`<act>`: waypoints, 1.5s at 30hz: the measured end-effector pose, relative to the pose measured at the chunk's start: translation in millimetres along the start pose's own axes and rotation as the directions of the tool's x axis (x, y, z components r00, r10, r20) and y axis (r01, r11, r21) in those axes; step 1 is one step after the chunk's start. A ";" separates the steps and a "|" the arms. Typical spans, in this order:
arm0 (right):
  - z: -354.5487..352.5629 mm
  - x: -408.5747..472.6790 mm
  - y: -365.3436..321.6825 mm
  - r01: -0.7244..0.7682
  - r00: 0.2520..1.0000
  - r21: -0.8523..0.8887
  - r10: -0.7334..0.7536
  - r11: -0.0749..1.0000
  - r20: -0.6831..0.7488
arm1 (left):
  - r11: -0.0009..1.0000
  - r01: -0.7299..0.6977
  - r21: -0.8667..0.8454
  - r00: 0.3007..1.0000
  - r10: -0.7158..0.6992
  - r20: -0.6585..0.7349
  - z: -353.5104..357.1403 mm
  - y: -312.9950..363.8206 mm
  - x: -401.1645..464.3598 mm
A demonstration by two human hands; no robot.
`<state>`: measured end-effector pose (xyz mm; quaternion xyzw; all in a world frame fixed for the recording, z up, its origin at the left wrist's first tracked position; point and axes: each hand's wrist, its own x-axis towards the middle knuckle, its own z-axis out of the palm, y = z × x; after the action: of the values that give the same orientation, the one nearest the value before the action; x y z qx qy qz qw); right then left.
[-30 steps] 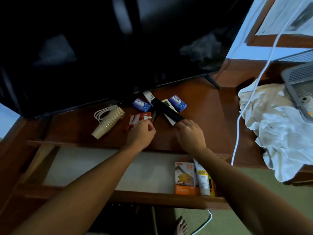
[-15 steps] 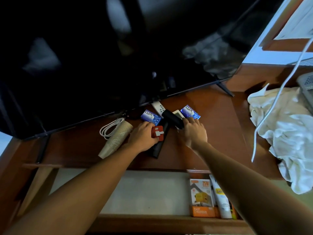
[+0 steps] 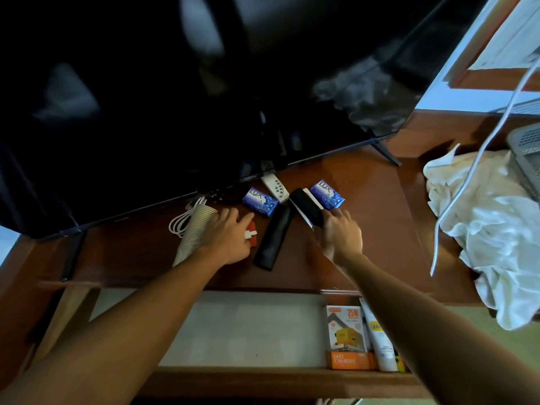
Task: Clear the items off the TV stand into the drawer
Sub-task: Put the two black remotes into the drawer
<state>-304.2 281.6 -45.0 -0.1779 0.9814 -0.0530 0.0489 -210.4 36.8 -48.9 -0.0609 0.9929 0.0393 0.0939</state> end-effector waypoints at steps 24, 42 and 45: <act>-7.3 -76.0 -48.3 -0.264 0.962 0.427 0.267 0.865 0.053 | 0.874 0.223 -0.432 0.973 -0.223 0.050 -12.1 98.9 -27.3; 31.7 -216.7 3.0 -0.353 0.853 0.365 0.137 0.862 0.504 | 0.786 0.419 -0.454 0.907 -0.343 0.245 54.6 161.4 -178.3; 43.6 -206.1 -2.0 -0.368 0.848 0.331 0.168 0.869 0.503 | 0.777 0.439 -0.451 0.898 -0.365 0.245 69.0 159.3 -160.4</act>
<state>-106.5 349.0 -72.1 -0.0285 0.9227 -0.2092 0.3226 -61.9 218.8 -75.1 -0.2907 0.9034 0.2757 0.1526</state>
